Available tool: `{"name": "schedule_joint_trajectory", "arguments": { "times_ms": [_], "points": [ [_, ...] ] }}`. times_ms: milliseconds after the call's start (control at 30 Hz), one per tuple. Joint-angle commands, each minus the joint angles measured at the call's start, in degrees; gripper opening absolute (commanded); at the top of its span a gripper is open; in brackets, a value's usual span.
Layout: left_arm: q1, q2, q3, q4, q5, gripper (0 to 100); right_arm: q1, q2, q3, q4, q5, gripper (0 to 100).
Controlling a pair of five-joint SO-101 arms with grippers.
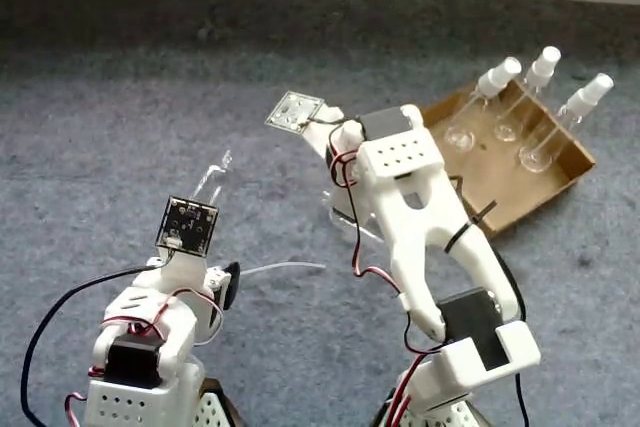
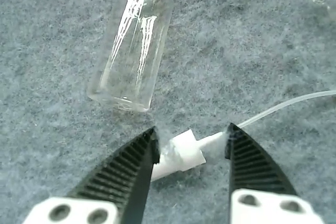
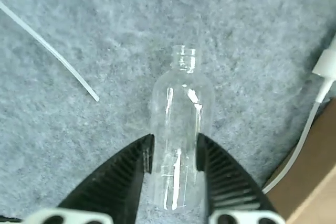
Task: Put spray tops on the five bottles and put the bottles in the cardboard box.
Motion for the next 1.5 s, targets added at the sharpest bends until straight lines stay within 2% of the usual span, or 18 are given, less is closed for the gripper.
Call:
{"name": "schedule_joint_trajectory", "arguments": {
  "times_ms": [0,100,200,467,733,1167,1467],
  "points": [
    [0.75,0.04,-0.92,-1.05,-0.7,17,-1.45,-0.75,-3.3,0.48,1.23,24.8],
    [0.75,0.04,-0.92,-1.05,-0.7,17,-2.24,-0.66,-1.19,0.22,4.57,32.7],
    [0.75,0.04,-0.75,-1.05,-0.7,17,-3.12,-0.66,3.21,-4.88,5.01,36.8],
    [0.75,0.04,-0.57,-1.05,-0.7,17,-2.95,0.48,13.14,-18.68,3.16,36.8],
    [0.75,0.04,-0.48,-1.05,-0.7,17,-1.01,12.53,9.45,-18.86,2.99,36.7],
    [0.75,0.04,-0.4,-1.05,-0.7,17,-0.75,14.11,-0.22,-9.8,2.9,5.3],
    [0.84,0.04,-0.31,-1.05,-0.7,17,-0.75,14.02,-14.64,8.13,2.73,3.3]
  ]
}}
